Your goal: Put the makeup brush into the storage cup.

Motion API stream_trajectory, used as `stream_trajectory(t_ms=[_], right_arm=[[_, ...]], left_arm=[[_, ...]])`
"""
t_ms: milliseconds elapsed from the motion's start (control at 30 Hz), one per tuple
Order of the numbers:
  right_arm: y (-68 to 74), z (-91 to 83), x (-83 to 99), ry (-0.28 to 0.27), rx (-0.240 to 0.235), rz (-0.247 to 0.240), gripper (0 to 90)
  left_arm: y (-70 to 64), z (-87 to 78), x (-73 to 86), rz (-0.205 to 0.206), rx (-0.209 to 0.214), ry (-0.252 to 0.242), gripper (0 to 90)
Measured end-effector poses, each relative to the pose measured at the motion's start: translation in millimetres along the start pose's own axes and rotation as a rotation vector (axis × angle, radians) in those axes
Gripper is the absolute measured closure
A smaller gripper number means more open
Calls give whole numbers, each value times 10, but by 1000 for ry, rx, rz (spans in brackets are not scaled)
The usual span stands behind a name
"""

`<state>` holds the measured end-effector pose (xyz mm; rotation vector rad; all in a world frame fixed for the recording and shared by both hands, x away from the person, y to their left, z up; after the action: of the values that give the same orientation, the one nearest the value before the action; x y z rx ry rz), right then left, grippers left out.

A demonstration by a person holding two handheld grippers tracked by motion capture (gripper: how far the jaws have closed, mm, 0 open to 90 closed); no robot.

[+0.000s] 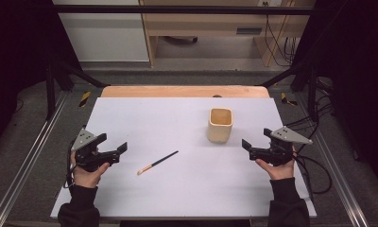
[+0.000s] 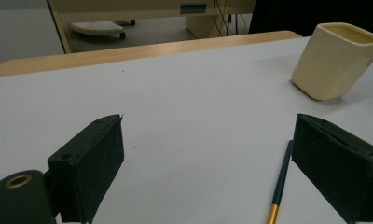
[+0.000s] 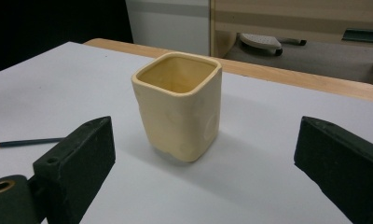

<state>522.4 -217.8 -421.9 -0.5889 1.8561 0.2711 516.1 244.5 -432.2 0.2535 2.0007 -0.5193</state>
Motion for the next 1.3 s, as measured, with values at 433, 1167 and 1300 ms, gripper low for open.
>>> stream_trajectory(t_ms=[433, 1167, 1300], right_arm=[[-3, -48, -19, 3, 5, 3, 56], [104, -37, -65, 24, -15, -30, 53], [128, -24, -63, 31, -21, -31, 53]], left_arm=[[-19, 41, 50, 9, 6, 34, 89], [-192, 174, 79, 75, 31, 121, 114], [-233, 219, 116, 100, 35, 156, 118]])
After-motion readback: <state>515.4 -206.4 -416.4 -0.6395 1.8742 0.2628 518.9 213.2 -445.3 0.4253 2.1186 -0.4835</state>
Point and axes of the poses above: each handheld gripper's, and its own axes: z roughly forward along the jaws, x roughly out of its underside, y roughly to its left, the point moved 8 cm from there along z, roughly forward along the jaws, and after that the axes turned 10 degrees about -z, right-handed, at the moved point
